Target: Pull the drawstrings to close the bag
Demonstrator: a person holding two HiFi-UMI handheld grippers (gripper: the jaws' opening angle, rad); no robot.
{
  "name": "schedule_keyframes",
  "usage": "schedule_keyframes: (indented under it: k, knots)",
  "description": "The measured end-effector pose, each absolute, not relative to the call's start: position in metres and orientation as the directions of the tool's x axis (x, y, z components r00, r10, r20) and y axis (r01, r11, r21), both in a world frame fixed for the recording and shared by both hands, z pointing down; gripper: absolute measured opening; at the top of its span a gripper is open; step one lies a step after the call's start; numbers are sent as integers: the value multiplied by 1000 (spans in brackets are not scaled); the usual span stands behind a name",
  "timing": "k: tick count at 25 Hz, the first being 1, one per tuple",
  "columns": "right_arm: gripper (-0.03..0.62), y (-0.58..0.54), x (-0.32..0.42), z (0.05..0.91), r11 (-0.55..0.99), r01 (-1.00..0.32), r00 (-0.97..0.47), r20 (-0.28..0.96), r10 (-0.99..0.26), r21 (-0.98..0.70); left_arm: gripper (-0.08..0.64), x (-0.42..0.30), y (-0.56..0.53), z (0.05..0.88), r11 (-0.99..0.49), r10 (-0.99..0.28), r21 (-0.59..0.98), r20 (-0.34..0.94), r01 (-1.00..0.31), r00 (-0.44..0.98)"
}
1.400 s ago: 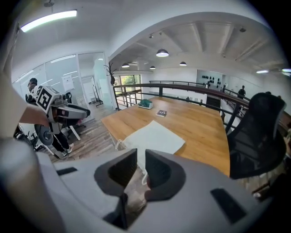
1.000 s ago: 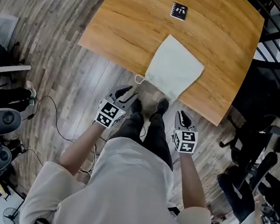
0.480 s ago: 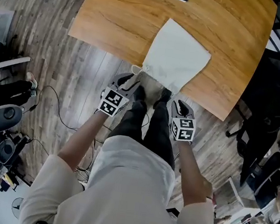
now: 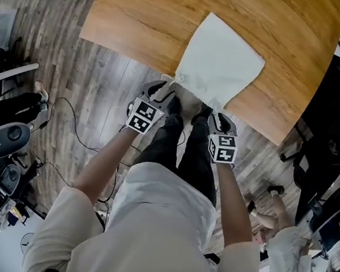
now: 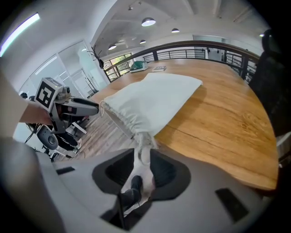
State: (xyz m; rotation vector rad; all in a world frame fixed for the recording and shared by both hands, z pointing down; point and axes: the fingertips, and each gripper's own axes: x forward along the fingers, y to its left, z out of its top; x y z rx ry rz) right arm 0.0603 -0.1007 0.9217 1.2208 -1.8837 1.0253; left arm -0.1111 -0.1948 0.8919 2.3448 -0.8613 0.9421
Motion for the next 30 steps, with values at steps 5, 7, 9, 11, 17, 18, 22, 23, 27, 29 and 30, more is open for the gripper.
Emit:
schedule_keyframes:
  k: [5, 7, 9, 11, 17, 18, 22, 23, 27, 29, 30]
  knots:
    - [95, -106, 58, 935, 233, -937, -339, 846, -411, -262, 167, -108, -196, 919, -688, -334, 183, 779, -702, 530]
    - [96, -108, 53, 937, 224, -937, -340, 845, -413, -268, 167, -107, -195, 926, -687, -327, 185, 785, -703, 526]
    - [95, -113, 50, 938, 212, -938, -342, 840, -421, -276, 166, -107, -196, 932, -683, -328, 183, 788, -707, 521]
    - [95, -116, 49, 940, 196, -938, -343, 838, -423, -285, 164, -105, -198, 935, -676, -327, 184, 793, -714, 513]
    - [95, -120, 44, 952, 152, -945, -327, 851, -411, -289, 108, -107, -201, 947, -657, -311, 173, 824, -734, 473]
    - [93, -121, 44, 952, 150, -946, -324, 851, -413, -287, 90, -108, -203, 949, -652, -316, 166, 827, -740, 465]
    - [2, -125, 45, 952, 160, -952, -305, 854, -422, -261, -6, -112, -211, 948, -631, -339, 146, 832, -762, 440]
    - [2, -125, 46, 951, 166, -952, -303, 855, -421, -256, -6, -112, -212, 945, -628, -338, 152, 831, -763, 443]
    - [2, -122, 51, 942, 179, -955, -293, 856, -425, -238, -8, -116, -214, 935, -623, -340, 169, 821, -764, 459]
    - [2, -120, 54, 937, 188, -955, -291, 858, -424, -231, -8, -119, -215, 930, -621, -348, 167, 817, -766, 460]
    - [2, -119, 55, 934, 194, -955, -289, 860, -421, -226, -8, -120, -215, 926, -621, -352, 164, 816, -766, 459]
